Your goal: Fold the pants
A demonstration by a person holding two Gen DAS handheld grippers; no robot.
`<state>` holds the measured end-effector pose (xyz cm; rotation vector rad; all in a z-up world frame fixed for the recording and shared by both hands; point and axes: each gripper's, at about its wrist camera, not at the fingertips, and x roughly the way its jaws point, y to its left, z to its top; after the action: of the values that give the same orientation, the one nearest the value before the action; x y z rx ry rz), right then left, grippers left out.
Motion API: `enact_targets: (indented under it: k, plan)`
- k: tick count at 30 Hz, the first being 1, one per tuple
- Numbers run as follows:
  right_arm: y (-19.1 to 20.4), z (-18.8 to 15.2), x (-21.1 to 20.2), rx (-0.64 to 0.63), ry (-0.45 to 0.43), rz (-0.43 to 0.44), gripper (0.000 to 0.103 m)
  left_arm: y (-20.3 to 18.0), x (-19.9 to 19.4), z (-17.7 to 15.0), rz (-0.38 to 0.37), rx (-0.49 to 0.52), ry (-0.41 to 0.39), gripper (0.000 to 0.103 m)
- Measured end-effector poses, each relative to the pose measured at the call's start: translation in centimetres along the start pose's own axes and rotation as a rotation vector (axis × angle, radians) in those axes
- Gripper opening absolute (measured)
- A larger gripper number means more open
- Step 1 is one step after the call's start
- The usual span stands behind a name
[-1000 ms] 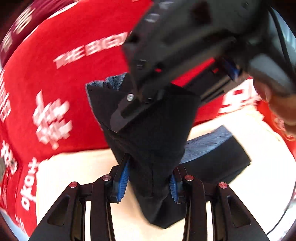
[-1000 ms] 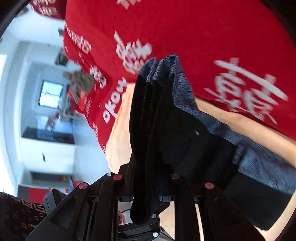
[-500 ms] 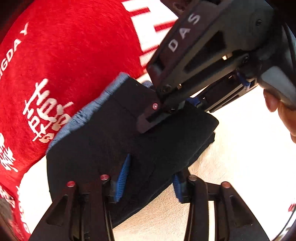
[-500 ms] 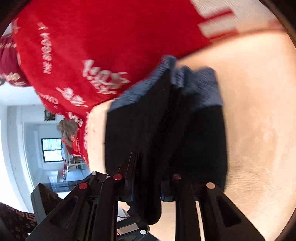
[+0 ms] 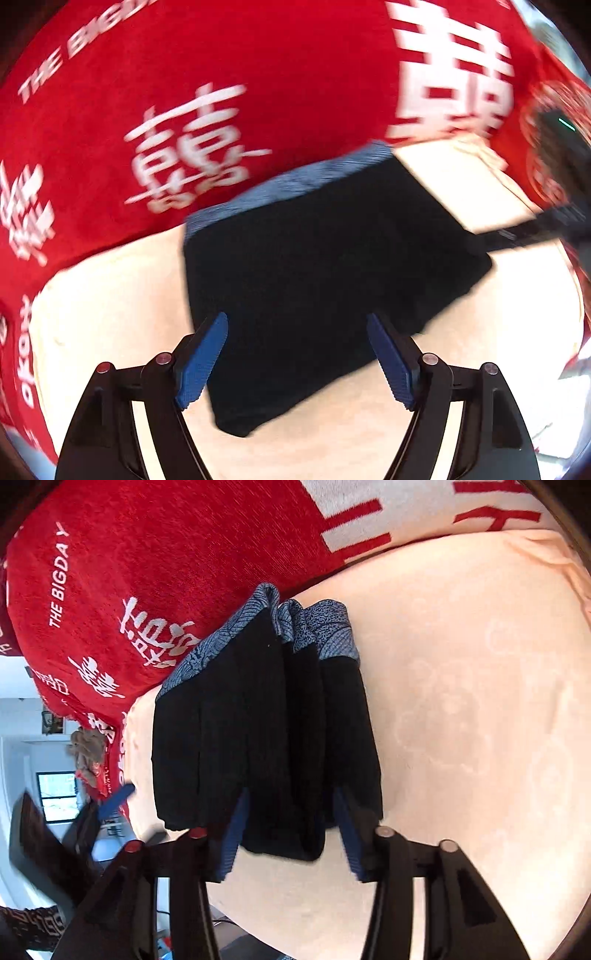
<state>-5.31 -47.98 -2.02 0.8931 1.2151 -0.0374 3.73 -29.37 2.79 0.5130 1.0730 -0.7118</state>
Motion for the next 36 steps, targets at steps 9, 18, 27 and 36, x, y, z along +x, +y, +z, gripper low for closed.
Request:
enact_targets:
  k: [9,18,27,36]
  plan:
    - [6.2,-0.9,-1.6,-0.185,-0.131,-0.139,0.046,4.6,5.0,-1.5,0.004,-0.213,0.114,0.079]
    - [4.7,-2.8,3.4,-0.179,-0.063,-0.26,0.046,4.1,5.5,-2.8,-0.005,-0.196,0.098,0.082]
    - [4.6,-3.4,3.7,-0.153,-0.085,-0.267,0.048,5.0,6.3,-2.6,-0.031,-0.201,0.115,0.085]
    - [4.4,-5.0,3.0,-0.115,-0.104,-0.251,0.062,5.0,6.5,-2.8,-0.04,-0.222,0.134,0.087]
